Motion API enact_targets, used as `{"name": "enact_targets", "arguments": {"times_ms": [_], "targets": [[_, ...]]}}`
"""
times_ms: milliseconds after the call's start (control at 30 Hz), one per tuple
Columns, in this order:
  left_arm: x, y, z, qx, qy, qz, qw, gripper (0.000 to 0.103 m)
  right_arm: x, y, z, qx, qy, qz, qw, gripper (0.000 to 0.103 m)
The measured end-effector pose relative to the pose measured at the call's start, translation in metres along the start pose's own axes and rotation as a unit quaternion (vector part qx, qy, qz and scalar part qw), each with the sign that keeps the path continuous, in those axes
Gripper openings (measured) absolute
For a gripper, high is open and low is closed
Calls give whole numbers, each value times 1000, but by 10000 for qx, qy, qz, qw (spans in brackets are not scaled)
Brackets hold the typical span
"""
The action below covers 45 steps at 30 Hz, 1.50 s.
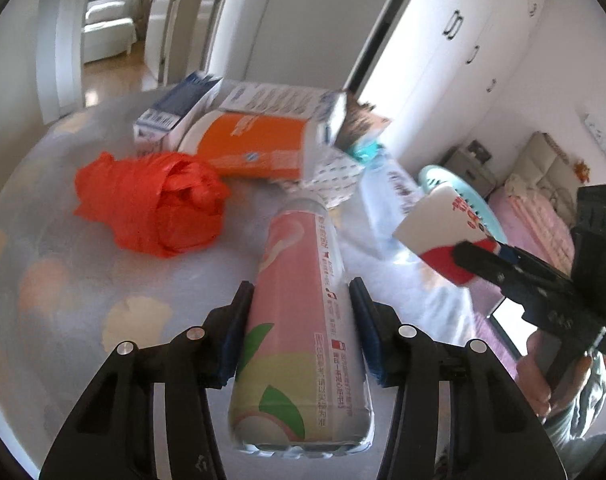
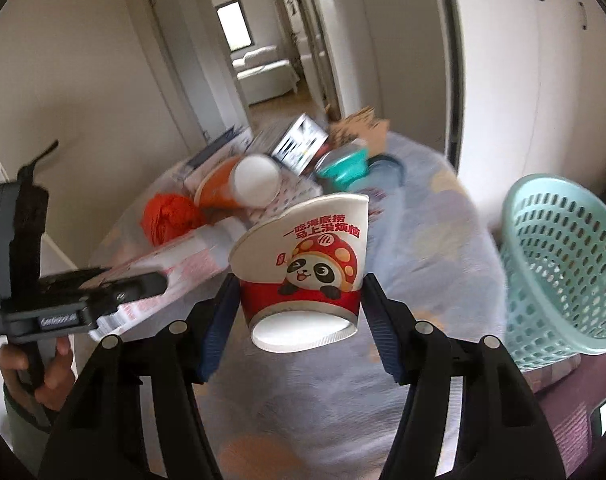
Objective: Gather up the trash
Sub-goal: 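Carry the spray can and paper cup over the green basket and release both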
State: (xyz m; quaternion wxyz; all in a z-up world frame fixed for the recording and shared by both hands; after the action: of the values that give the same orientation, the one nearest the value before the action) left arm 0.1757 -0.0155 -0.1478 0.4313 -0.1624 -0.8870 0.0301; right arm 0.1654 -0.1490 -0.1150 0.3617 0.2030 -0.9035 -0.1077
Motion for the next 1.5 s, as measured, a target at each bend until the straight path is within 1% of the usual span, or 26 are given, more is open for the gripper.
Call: {"name": "enact_targets", "arguments": {"times_ms": [133,267,300,367,400,467,567,600,667,700,800,867,933,1000,1133,1300,1467,1500], "targets": [[13,-22,-10,-117,-222,149,9996,47,28,-19,-11,-54,-339,260,9991,59],[22,-57,-25,-313,-470,399,9976,47,61,-47,-21,-209,-688,620,9955,59],[21,-66,-28,-364,-506,472,9969,47,72,-59,-24,-292,-797,785,9933,59],[20,-88,-39,-472,-567,602,9955,47,83,-77,-27,-436,-914,981,9900,59],[17,-100,-44,-538,-592,673,9945,47,92,-92,-29,-561,-974,1080,9878,59],[12,-125,-55,-669,-620,817,9925,47,107,-124,-29,-884,-1050,1320,9817,59],[-6,-165,-69,-845,-550,1048,9894,47,118,-168,-27,-1301,-1064,1782,9695,59],[-14,-180,-73,-894,-497,1149,9881,47,125,-188,-23,-1486,-1070,1990,9627,59],[-31,-205,-79,-976,-416,1273,9862,47,129,-213,-18,-1730,-1078,2196,9541,59],[-41,-219,-82,-1031,-357,1325,9852,47,135,-231,-13,-1880,-1071,2392,9465,59],[-68,-254,-85,-1151,-157,1508,9817,47,143,-260,1,-2103,-1017,2656,9354,59],[-89,-275,-85,-1240,-17,1503,9808,47,144,-275,7,-2183,-940,2750,9316,59],[-116,-293,-82,-1252,220,1471,9809,47,139,-288,13,-2280,-774,2858,9275,59],[-137,-305,-78,-1253,411,1492,9800,47,138,-292,21,-2361,-704,2863,9259,59],[-171,-321,-65,-1320,670,1355,9797,47,134,-302,33,-2425,-551,2909,9238,59],[-195,-327,-56,-1357,916,1172,9795,47,125,-315,41,-2502,-391,2863,9241,60],[-199,-323,-47,-1382,1032,1088,9790,47,123,-319,47,-2529,-376,2835,9243,60],[-195,-324,-46,-1374,1024,1079,9793,49,124,-319,47,-2550,-385,2808,9245,60]]}}
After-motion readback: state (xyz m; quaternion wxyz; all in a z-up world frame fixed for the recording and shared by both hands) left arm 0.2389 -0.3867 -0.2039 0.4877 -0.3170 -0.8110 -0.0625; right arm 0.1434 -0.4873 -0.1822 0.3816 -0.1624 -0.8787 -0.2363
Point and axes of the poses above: each gripper's, at about its wrist camera, not at the fingertips, and x roughly against the way its jaws point, y to its left, z to its underside, the point moved 10 cm from there along -x, roughly the way its jaws point, and after that the axes turned 10 degrees about -z, right-handed, at the moved point
